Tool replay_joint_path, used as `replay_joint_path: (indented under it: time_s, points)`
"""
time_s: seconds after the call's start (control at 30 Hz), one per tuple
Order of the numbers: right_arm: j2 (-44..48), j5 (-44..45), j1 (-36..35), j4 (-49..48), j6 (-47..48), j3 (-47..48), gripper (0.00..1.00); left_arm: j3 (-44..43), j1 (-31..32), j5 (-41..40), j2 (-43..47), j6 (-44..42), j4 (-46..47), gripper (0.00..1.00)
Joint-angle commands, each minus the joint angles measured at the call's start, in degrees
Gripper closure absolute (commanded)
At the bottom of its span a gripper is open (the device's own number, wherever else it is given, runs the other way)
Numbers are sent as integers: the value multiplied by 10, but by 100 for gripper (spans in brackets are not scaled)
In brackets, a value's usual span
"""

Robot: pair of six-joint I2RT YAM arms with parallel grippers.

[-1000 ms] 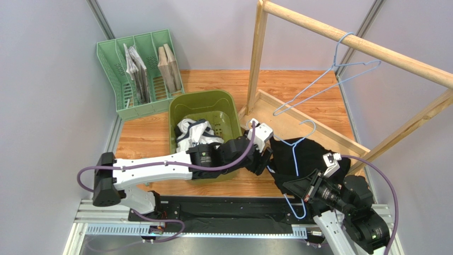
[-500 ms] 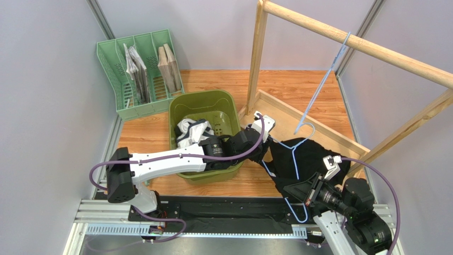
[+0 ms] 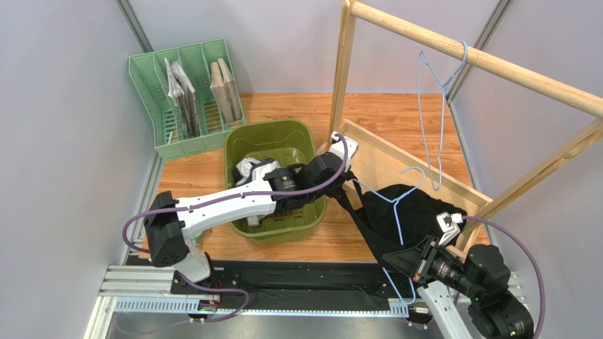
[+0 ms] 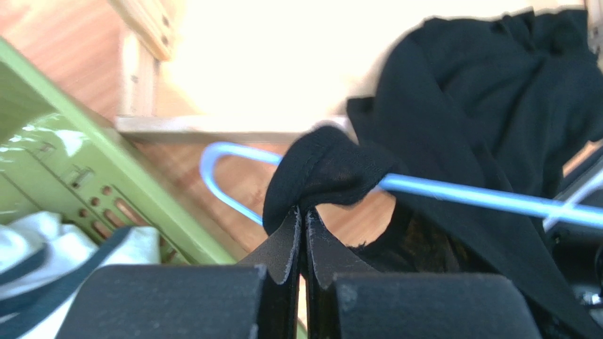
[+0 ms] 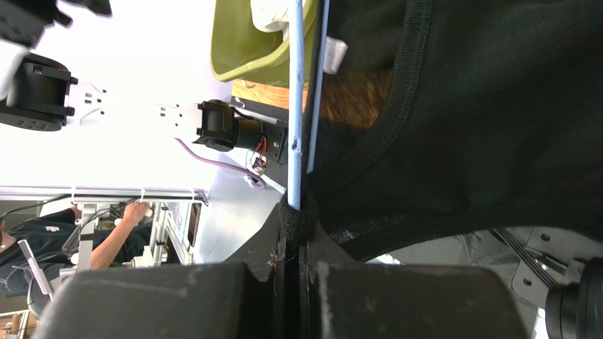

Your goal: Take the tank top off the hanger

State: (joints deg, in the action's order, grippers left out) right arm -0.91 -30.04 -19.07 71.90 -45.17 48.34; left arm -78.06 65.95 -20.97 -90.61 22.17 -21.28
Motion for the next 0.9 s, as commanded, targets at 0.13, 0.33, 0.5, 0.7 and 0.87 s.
replay_joint_path:
  time_s: [0.13,0.33,0.5,0.7,0.87]
  points:
    - [40,-11,1,61,31,47,100,-45,-61,-9,25,-22,-20,100]
    - [42,2,3,75,47,96,100,-43,-96,6,15,-6,-31,100]
    - [42,9,10,71,53,119,100,-40,-101,22,2,2,-36,100]
    - [42,24,18,28,54,92,100,2,-101,116,17,17,5,100]
    - [31,31,18,-101,44,14,100,27,-101,128,37,20,22,100]
